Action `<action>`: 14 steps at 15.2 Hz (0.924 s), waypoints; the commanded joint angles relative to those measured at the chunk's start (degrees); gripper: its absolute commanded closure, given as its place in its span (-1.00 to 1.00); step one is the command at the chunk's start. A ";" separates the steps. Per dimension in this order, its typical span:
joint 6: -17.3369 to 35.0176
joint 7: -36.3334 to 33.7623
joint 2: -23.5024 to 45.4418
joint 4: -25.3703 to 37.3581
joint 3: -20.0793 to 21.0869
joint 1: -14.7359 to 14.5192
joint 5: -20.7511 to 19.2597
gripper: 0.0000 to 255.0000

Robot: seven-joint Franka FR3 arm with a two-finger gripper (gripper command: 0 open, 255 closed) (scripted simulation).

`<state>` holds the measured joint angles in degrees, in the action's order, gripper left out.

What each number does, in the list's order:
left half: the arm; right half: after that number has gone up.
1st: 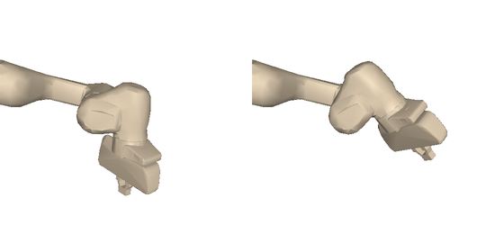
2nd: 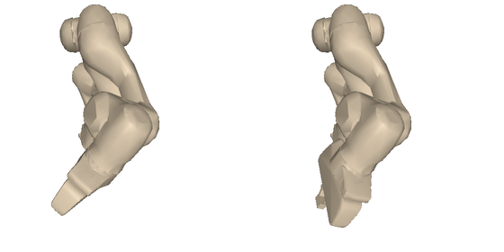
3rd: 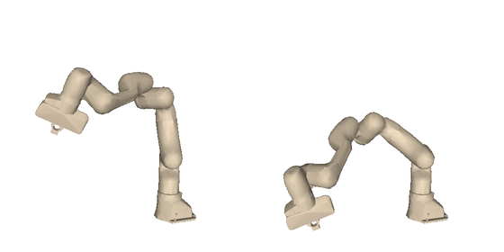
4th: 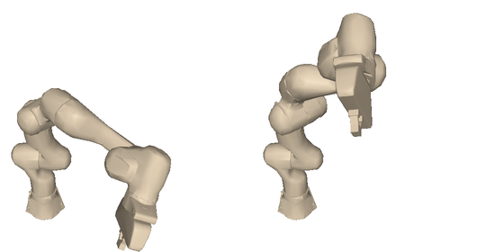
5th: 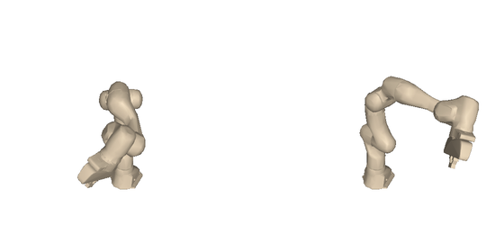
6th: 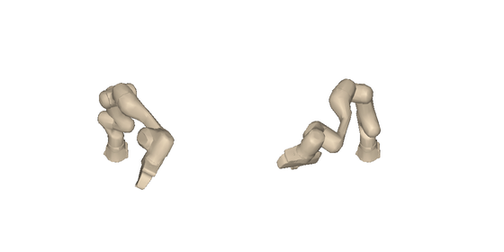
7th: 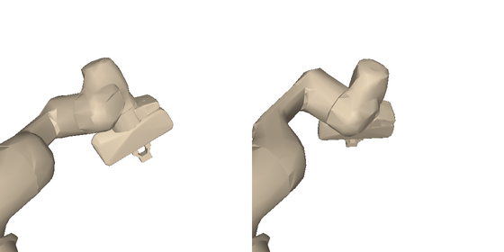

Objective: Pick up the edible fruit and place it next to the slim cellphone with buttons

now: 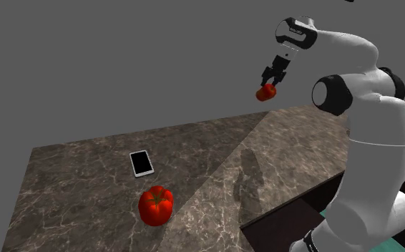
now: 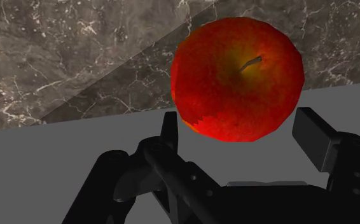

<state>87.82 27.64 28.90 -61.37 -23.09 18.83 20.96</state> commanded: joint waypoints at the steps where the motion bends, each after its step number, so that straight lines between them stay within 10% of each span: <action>1: 3.27 -1.19 -5.52 -8.35 -0.34 -3.53 -1.78 1.00; 14: 14.62 -17.29 -26.40 -35.98 4.74 -17.88 -10.25 1.00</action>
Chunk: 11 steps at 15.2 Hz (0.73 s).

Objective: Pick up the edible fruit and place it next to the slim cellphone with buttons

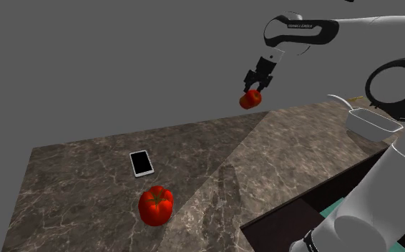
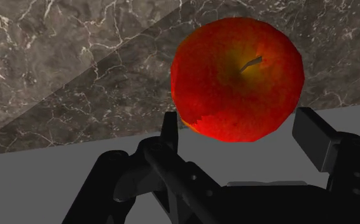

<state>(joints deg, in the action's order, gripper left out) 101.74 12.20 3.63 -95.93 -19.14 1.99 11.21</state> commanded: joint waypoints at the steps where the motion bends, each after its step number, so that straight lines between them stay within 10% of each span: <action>1: 1.24 -3.26 -2.24 -2.77 1.44 -1.80 -0.93 1.00; 11: 5.30 -17.39 -9.92 -12.05 8.89 -8.37 -3.44 1.00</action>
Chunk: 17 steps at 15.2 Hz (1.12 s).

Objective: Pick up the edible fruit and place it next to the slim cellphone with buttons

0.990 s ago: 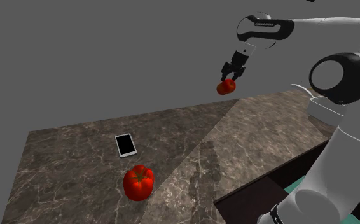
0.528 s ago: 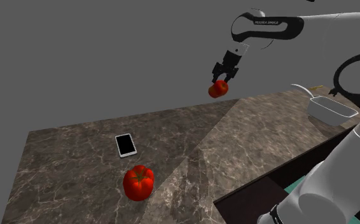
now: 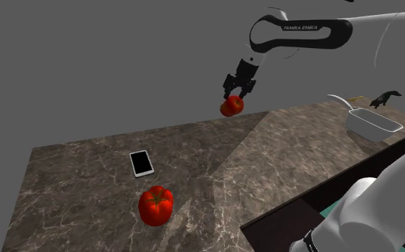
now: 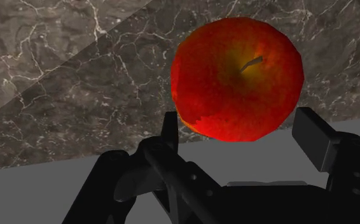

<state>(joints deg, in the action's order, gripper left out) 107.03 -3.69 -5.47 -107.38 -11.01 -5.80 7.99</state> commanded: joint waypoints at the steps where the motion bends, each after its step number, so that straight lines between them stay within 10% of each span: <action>1: 0.31 -2.91 -1.25 -1.14 1.55 -1.19 -0.34 1.00; 17: 3.56 -25.24 -0.27 -0.69 14.31 -10.66 -1.59 1.00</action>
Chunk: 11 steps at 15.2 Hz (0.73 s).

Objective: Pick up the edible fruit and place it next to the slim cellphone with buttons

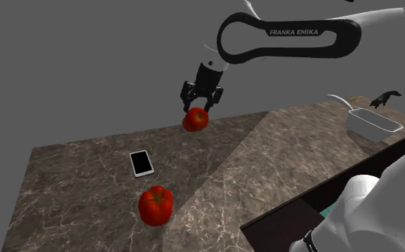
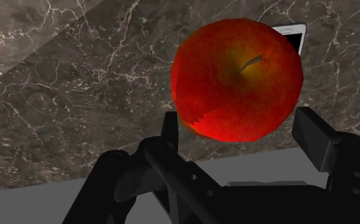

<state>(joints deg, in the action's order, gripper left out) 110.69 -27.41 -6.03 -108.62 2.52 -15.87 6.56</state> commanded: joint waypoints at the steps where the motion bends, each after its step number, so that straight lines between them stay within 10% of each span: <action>1: -0.01 -2.92 0.83 1.13 1.54 -1.18 -0.32 1.00; 11: 0.53 -15.82 8.48 9.22 7.89 -6.97 -3.20 1.00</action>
<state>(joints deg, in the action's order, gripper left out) 110.72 -42.40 1.69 -99.71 10.07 -22.48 3.63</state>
